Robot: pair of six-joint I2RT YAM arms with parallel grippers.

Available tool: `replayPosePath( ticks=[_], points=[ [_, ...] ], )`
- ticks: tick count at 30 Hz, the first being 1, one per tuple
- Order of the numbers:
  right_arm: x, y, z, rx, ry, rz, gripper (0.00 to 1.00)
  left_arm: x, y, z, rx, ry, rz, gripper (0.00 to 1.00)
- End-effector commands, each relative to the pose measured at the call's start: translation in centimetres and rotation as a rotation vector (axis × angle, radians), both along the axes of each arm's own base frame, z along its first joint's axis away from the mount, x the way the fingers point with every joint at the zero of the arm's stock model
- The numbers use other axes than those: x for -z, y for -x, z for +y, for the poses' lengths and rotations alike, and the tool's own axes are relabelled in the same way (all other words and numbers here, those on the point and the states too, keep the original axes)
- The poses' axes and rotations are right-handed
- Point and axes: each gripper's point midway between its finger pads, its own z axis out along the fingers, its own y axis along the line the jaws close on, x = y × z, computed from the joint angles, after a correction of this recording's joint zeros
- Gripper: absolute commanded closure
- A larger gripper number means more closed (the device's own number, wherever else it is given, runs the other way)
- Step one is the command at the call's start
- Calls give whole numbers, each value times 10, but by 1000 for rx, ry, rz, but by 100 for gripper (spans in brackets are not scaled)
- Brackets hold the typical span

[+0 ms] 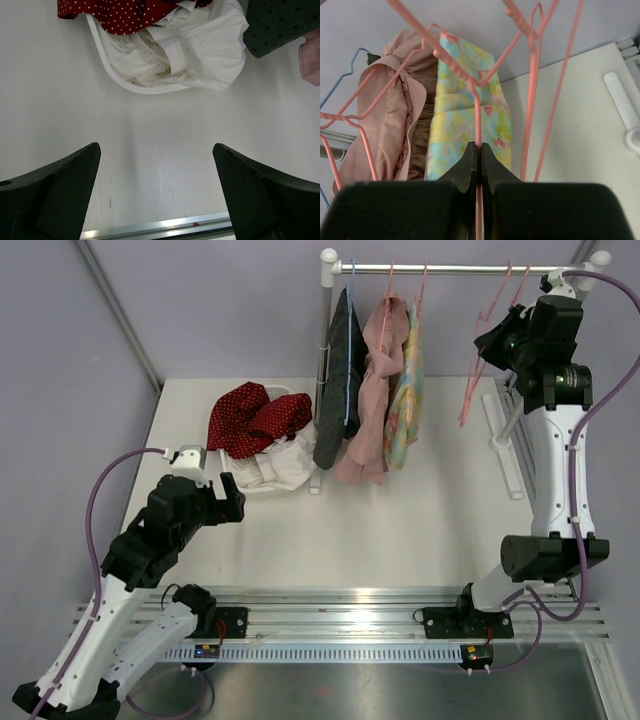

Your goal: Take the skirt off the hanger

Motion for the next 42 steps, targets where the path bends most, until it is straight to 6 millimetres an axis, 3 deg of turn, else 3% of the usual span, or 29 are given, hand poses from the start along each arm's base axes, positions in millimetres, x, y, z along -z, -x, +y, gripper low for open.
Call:
replayPosePath(
  ticks=[1, 2, 3, 5, 6, 7, 8, 10, 13, 14, 17, 23, 24, 26, 27, 28, 30, 32, 34, 36, 39, 40, 41, 42],
  points=[
    [-42, 53, -11, 60, 47, -140, 100, -9, -5, -6, 19, 27, -39, 1],
    [-27, 57, -15, 85, 55, -114, 100, -9, -5, -7, 20, 28, -39, 1],
    [-28, 63, -20, 106, 66, -118, 92, -8, -5, -7, 22, 28, -37, 1],
    [-38, 83, -28, 148, 93, -130, 41, -8, -5, -7, 25, 28, -38, 1],
    [-35, 90, -31, 163, 101, -108, 24, -9, -4, -8, 27, 30, -39, 1],
    [-46, 103, -34, 180, 106, -132, 8, -9, -4, -8, 27, 30, -39, 1],
    [-51, 110, -36, 193, 108, -144, 7, -9, -5, -8, 28, 30, -39, 1],
    [-73, 129, -30, 169, 93, -216, 7, -9, -4, -8, 31, 32, -40, 1],
    [-101, 143, -2, 33, 20, -298, 8, -8, -5, -9, 34, 32, -38, 1],
    [-105, 145, 16, -59, -20, -305, 9, -8, -5, -9, 35, 32, -38, 1],
    [-116, 136, 44, -210, -81, -329, 10, -8, -5, -10, 35, 33, -36, 1],
    [-102, 90, 71, -313, -112, -269, 16, -9, -4, -10, 36, 36, -41, 1],
    [-90, 74, 75, -318, -111, -237, 17, -8, -4, -10, 39, 37, -39, 1],
    [-87, 66, 88, -341, -96, -221, 17, -8, -4, -10, 40, 38, -40, 1],
    [-72, 50, 95, -350, -95, -180, 17, -8, -4, -10, 39, 37, -39, 1],
    [-76, 48, 102, -364, -89, -185, 17, -8, -4, -10, 40, 38, -39, 1],
    [-55, 34, 118, -376, -61, -124, 17, -8, -4, -10, 40, 38, -40, 1],
    [-48, 29, 127, -381, -55, -109, 17, -8, -4, -10, 37, 37, -41, 1],
    [-31, 22, 129, -375, -59, -76, 17, -9, -4, -9, 35, 39, -44, 1],
    [-30, 20, 131, -373, -64, -94, 18, -9, -4, -9, 35, 40, -46, 1],
    [-12, 16, 132, -370, -62, -60, 44, -8, -3, -10, 38, 40, -43, 1],
    [-6, 14, 130, -364, -59, -50, 66, -8, -3, -10, 38, 40, -43, 1],
    [-4, 13, 131, -363, -57, -46, 81, -9, -4, -10, 38, 42, -46, 1],
    [0, 13, 130, -359, -56, -38, 88, -8, -4, -10, 39, 41, -43, 1]
  ],
)
